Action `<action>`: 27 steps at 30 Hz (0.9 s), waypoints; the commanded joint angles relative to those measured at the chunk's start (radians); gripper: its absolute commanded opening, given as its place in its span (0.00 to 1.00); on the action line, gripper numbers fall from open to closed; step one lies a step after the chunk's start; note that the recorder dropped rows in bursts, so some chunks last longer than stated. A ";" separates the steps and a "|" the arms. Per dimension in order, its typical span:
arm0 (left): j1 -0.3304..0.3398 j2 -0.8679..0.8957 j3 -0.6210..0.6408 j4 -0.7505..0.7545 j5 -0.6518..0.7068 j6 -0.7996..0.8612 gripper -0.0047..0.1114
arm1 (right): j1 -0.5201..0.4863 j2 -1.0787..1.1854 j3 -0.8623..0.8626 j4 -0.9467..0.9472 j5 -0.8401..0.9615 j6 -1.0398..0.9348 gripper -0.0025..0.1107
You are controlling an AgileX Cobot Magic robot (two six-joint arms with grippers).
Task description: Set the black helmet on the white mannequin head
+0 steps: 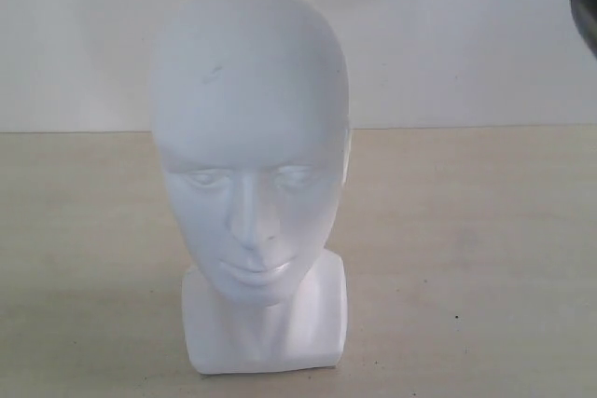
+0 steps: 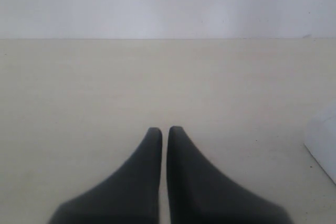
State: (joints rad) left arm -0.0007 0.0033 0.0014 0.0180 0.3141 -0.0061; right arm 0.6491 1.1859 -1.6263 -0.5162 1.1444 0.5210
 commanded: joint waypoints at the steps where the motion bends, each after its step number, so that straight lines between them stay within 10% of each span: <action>1: -0.010 -0.003 -0.001 -0.003 -0.002 -0.006 0.08 | -0.001 -0.022 -0.132 -0.060 -0.075 -0.111 0.02; 27: -0.010 -0.003 -0.001 -0.003 -0.002 -0.006 0.08 | -0.001 -0.027 -0.263 0.627 -1.004 -0.375 0.02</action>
State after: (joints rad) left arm -0.0007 0.0033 0.0014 0.0180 0.3141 -0.0061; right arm 0.6491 1.1813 -1.8660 0.0540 0.3230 0.2012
